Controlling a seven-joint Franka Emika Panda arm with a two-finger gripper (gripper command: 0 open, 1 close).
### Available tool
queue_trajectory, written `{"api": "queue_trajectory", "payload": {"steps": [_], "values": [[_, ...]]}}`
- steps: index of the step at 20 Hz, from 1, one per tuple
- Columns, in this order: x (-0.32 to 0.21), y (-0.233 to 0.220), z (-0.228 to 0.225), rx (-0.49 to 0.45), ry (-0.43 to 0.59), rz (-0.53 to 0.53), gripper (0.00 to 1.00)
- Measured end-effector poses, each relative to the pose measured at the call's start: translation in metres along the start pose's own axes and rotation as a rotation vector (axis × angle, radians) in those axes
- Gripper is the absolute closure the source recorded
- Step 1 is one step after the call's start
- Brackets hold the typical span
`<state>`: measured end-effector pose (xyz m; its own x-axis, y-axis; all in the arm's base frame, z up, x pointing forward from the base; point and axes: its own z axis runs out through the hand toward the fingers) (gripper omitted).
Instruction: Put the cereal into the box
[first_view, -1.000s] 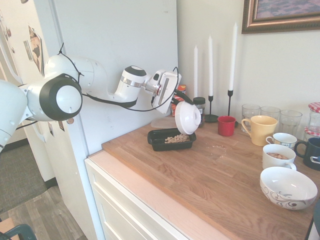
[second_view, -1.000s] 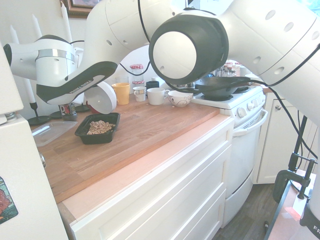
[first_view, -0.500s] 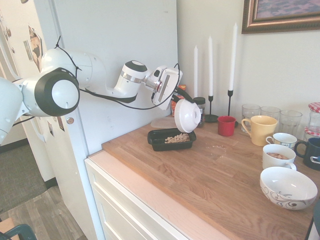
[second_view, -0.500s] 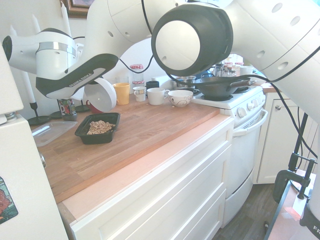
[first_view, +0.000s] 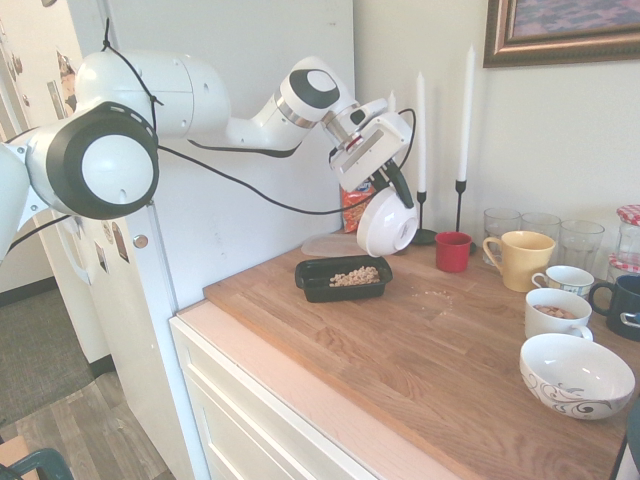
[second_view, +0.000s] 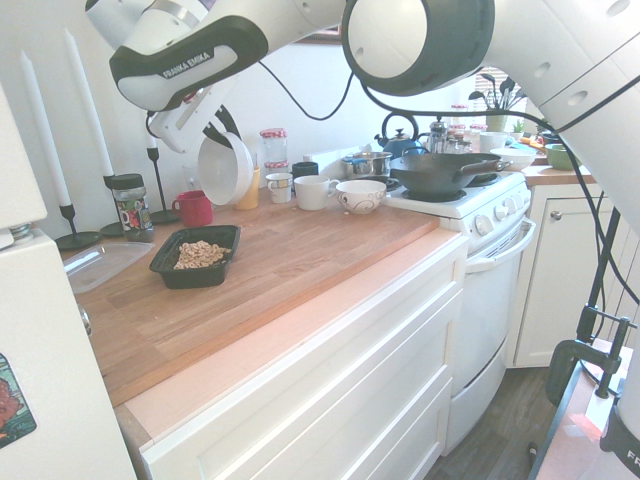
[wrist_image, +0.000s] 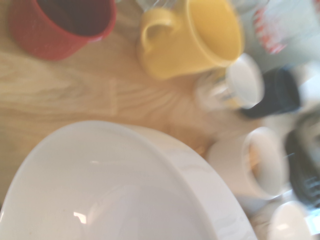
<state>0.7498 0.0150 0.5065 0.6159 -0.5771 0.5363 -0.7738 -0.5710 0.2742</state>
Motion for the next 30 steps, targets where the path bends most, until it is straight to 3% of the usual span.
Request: {"api": "queue_trajectory", "payload": {"steps": [7,13,25,30], "values": [[0.029,0.039,0.045,0.182,-0.339,0.095,1.0],[0.052,0.075,0.082,0.398,-0.569,0.144,1.0],[0.05,0.139,0.202,0.613,-0.775,0.245,1.0],[0.042,0.158,0.234,0.639,-0.824,0.277,1.0]]}}
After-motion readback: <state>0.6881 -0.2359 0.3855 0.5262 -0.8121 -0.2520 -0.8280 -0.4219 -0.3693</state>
